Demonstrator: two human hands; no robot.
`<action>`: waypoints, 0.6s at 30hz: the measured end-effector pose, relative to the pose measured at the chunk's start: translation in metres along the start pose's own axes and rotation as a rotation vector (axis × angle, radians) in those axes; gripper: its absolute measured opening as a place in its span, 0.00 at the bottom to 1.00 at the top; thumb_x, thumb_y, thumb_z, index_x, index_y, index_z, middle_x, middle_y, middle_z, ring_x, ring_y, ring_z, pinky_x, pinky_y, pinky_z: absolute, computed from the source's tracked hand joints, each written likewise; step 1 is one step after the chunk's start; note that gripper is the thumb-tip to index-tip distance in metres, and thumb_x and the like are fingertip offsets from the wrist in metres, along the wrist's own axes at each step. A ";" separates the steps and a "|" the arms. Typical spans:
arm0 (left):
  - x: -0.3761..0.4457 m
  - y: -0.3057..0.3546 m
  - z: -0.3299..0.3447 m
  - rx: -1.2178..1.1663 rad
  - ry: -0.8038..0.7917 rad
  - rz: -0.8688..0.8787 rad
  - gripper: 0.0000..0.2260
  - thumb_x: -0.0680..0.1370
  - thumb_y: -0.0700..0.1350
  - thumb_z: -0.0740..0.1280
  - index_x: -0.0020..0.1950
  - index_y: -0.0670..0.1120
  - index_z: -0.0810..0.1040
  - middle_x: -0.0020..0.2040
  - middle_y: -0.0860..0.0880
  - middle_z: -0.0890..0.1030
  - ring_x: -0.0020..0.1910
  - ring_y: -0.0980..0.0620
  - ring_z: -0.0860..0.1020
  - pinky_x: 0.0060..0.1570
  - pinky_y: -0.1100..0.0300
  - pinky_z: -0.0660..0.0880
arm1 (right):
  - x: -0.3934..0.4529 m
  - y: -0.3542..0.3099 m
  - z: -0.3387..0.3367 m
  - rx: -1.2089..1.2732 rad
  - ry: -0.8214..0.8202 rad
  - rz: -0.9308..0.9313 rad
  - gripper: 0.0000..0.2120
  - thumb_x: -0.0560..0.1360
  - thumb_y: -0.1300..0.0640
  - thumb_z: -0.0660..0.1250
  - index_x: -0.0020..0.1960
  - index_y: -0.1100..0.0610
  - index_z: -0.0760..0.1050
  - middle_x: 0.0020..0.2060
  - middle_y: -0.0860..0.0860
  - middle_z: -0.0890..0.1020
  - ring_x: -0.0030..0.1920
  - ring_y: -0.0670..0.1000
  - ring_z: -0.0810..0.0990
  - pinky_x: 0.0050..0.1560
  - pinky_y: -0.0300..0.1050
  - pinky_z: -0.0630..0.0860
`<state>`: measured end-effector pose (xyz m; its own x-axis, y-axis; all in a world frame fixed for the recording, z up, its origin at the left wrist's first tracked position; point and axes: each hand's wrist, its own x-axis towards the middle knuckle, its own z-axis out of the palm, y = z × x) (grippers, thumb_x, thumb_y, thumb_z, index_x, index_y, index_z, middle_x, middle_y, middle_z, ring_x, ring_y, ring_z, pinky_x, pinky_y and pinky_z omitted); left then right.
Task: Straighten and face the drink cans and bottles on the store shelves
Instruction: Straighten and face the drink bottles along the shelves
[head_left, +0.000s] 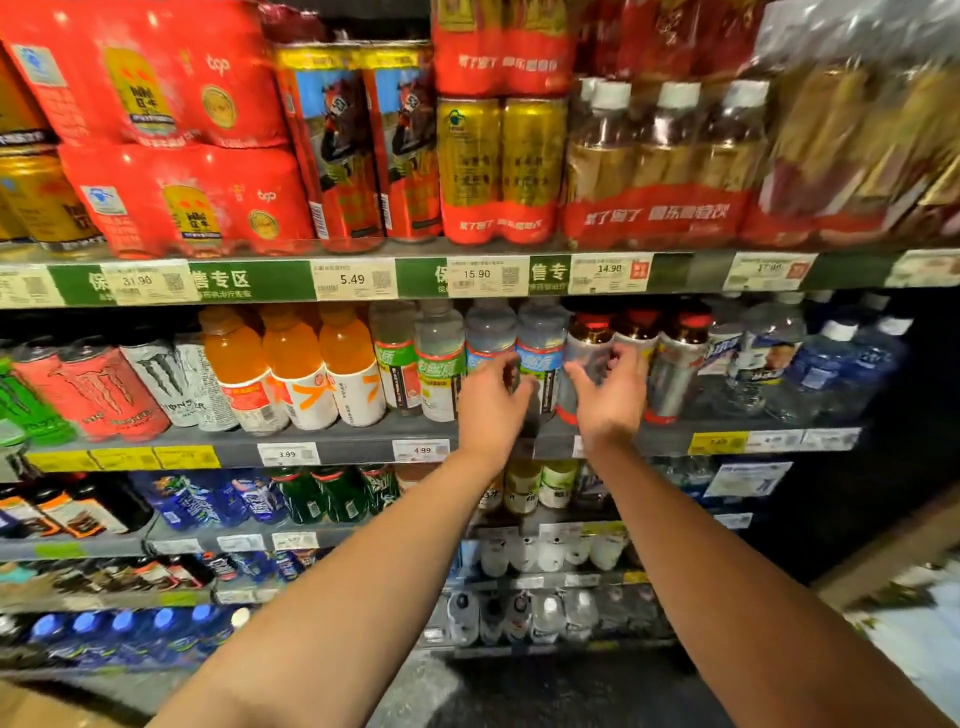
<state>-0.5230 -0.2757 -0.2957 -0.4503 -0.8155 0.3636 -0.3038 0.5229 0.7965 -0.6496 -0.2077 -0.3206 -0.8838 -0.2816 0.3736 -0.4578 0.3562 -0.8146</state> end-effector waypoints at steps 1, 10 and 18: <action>0.001 0.001 0.001 0.014 0.007 -0.001 0.16 0.75 0.45 0.73 0.62 0.42 0.81 0.54 0.45 0.85 0.53 0.48 0.82 0.56 0.56 0.76 | 0.001 0.000 0.000 -0.011 -0.010 0.002 0.23 0.71 0.46 0.74 0.58 0.57 0.71 0.53 0.56 0.77 0.54 0.57 0.77 0.54 0.57 0.76; -0.009 0.009 0.020 0.035 -0.004 -0.070 0.17 0.77 0.46 0.72 0.64 0.42 0.79 0.57 0.45 0.83 0.56 0.48 0.81 0.59 0.52 0.76 | -0.010 0.035 -0.023 0.085 0.043 -0.081 0.11 0.74 0.54 0.70 0.54 0.57 0.75 0.47 0.54 0.80 0.46 0.54 0.79 0.48 0.57 0.79; -0.021 0.039 0.058 -0.022 -0.080 -0.032 0.22 0.76 0.47 0.73 0.68 0.43 0.75 0.59 0.46 0.81 0.58 0.49 0.79 0.61 0.55 0.74 | 0.034 0.058 -0.073 0.161 0.085 0.131 0.26 0.69 0.53 0.76 0.62 0.59 0.71 0.55 0.51 0.71 0.56 0.55 0.75 0.57 0.47 0.73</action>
<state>-0.5739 -0.2239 -0.2999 -0.5068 -0.8089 0.2982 -0.3009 0.4901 0.8181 -0.7126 -0.1317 -0.3227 -0.9429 -0.1640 0.2899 -0.3229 0.2364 -0.9164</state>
